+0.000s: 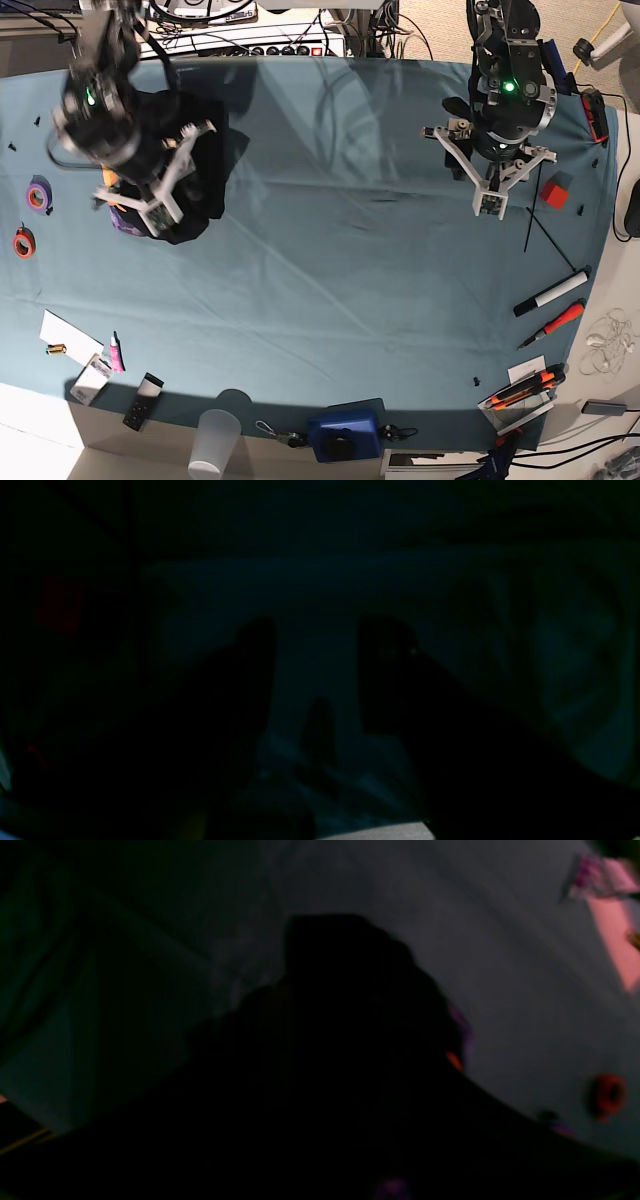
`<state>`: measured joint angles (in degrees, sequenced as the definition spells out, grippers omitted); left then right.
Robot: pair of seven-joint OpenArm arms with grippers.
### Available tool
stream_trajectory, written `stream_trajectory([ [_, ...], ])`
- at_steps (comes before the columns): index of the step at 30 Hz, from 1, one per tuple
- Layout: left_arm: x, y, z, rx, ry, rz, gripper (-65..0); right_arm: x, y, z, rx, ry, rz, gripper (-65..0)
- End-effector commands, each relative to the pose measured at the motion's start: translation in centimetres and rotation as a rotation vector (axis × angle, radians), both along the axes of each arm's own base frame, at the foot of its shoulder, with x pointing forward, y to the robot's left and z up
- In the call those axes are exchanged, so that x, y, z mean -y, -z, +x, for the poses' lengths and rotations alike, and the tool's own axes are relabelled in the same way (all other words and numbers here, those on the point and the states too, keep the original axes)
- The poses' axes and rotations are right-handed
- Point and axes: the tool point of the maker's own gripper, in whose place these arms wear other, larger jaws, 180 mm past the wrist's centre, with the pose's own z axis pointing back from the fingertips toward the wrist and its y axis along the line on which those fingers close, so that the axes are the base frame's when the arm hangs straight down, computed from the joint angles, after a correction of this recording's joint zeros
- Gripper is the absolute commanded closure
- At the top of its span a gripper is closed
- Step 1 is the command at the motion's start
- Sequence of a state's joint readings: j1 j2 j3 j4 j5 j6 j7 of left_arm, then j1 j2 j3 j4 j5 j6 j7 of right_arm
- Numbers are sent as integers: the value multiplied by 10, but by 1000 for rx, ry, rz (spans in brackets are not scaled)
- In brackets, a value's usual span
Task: Layout the t-shirt on the table in an organized manner, then fold the t-shirt properly
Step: 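Flip the shirt bundle with the right gripper, exposing the orange sun print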
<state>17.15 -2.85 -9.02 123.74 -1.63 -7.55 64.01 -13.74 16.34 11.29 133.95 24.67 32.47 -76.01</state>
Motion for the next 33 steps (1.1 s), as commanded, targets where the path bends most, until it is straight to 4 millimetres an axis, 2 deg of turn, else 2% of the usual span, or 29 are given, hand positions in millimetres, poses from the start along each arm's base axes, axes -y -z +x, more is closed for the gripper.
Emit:
stream_trajectory([
  [1, 1, -9, 6, 40, 2, -2, -277, 1, -13, 5, 60, -5, 4, -206],
  [6, 5, -9, 6, 42, 10, -29, -277, 33, -27, 7, 134, 92, -11, -204],
  [10, 34, -14, 6, 56, 106, -156, -277, 62, -43, 6, 187, 182, -4, -143],
  [12, 52, -18, 4, 68, 185, -218, -277, 78, -28, 5, 139, 235, 48, -135],
  [14, 65, -24, 3, 81, 230, -284, -277, 82, -4, 1, 48, 257, 152, -125],
  [17, 77, -30, 1, 94, 261, -354, -277, 61, 36, -17, -162, 188, 313, -124],
  [20, 81, -33, 1, 99, 268, -384, -277, 33, 48, -20, -207, 95, 444, -124],
  [26, 82, -33, 1, 101, 269, -387, -277, -6, 71, -29, -311, -8, 475, -124],
  [29, 85, -36, 1, 104, 276, -413, -277, -22, 71, -31, -326, -59, 489, -124],
  [31, 93, -41, 0, 113, 294, -463, -277, -25, 58, -29, -286, -82, 497, -124],
  [33, 106, -50, -4, 139, 371, -511, -277, -19, 38, -23, -213, -80, 469, -124],
])
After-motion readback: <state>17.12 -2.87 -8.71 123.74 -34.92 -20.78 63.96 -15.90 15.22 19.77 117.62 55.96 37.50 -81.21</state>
